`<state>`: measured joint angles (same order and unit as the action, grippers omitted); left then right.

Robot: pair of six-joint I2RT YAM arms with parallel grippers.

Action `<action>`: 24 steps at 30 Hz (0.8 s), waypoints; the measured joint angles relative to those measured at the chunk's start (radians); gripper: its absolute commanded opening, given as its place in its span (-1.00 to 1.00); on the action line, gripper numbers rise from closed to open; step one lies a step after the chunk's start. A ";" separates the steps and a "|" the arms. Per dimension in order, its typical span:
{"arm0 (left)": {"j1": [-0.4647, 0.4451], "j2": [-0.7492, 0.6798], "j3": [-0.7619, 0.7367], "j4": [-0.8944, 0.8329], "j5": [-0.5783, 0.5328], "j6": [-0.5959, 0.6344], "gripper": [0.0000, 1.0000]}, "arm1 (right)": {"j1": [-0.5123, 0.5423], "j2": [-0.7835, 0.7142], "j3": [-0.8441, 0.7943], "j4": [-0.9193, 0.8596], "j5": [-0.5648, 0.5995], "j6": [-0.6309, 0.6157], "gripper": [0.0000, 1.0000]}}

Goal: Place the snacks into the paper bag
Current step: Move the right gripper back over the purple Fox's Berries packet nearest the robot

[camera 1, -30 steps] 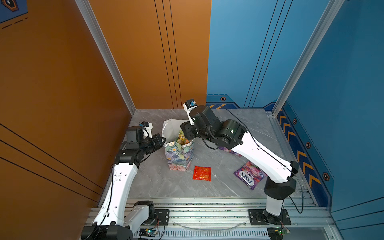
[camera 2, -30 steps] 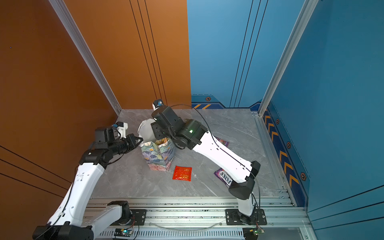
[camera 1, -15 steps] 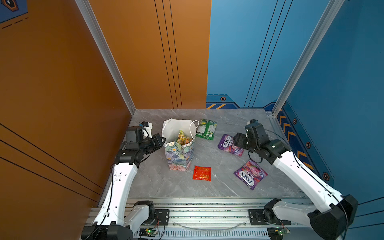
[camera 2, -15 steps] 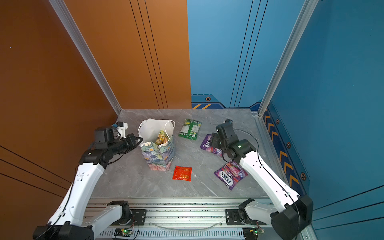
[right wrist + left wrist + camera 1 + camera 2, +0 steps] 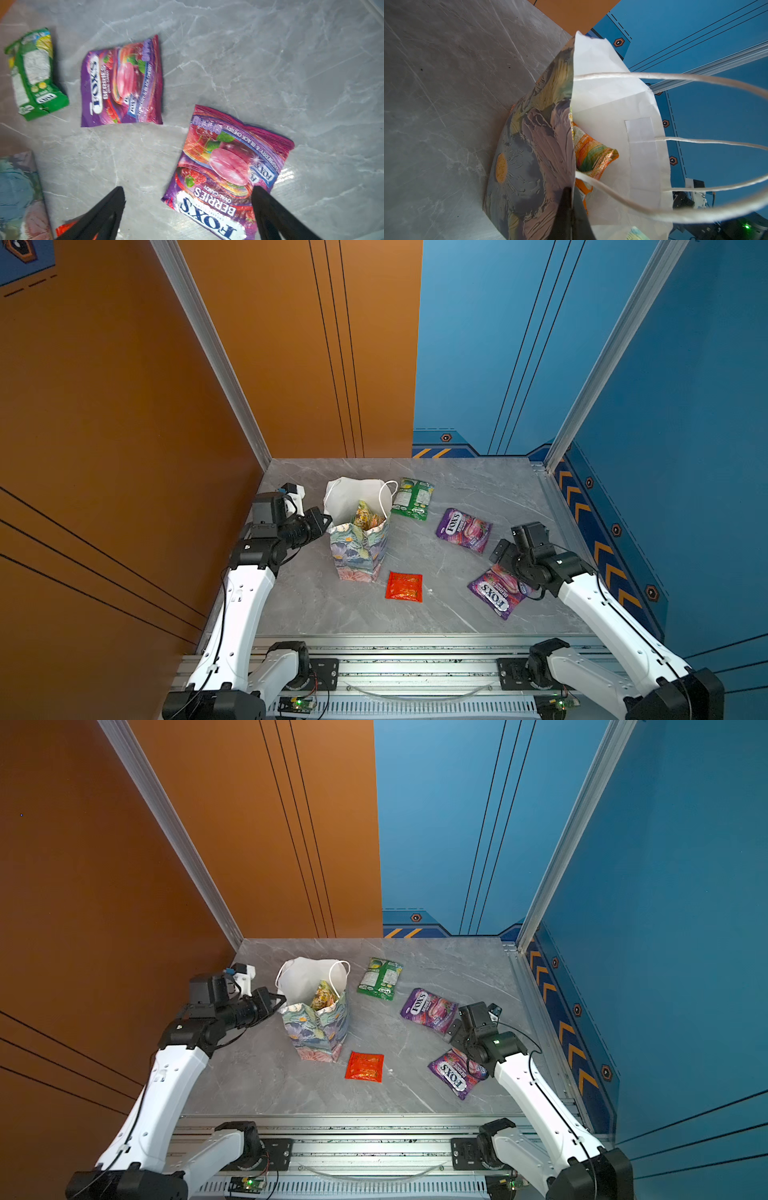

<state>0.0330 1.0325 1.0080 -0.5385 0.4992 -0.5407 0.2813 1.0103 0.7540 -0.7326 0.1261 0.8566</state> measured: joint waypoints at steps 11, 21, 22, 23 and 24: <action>0.000 0.000 -0.005 0.007 0.001 0.000 -1.00 | -0.038 -0.033 -0.170 0.022 -0.007 0.081 1.00; 0.000 -0.002 -0.006 0.008 0.003 0.000 -1.00 | -0.042 -0.087 -0.317 0.197 -0.124 0.196 0.93; 0.000 -0.002 -0.006 0.008 0.003 0.000 -1.00 | -0.033 -0.100 -0.330 0.219 -0.131 0.219 0.92; 0.000 -0.002 -0.006 0.008 0.003 0.000 -1.00 | -0.021 -0.110 -0.338 0.238 -0.134 0.238 0.92; 0.000 -0.002 -0.006 0.008 0.003 0.000 -1.00 | -0.010 -0.117 -0.344 0.254 -0.137 0.255 0.92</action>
<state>0.0330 1.0302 1.0016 -0.5301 0.5022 -0.5411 0.2714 0.8928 0.4095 -0.4786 -0.0105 1.1114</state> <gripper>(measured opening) 0.046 0.963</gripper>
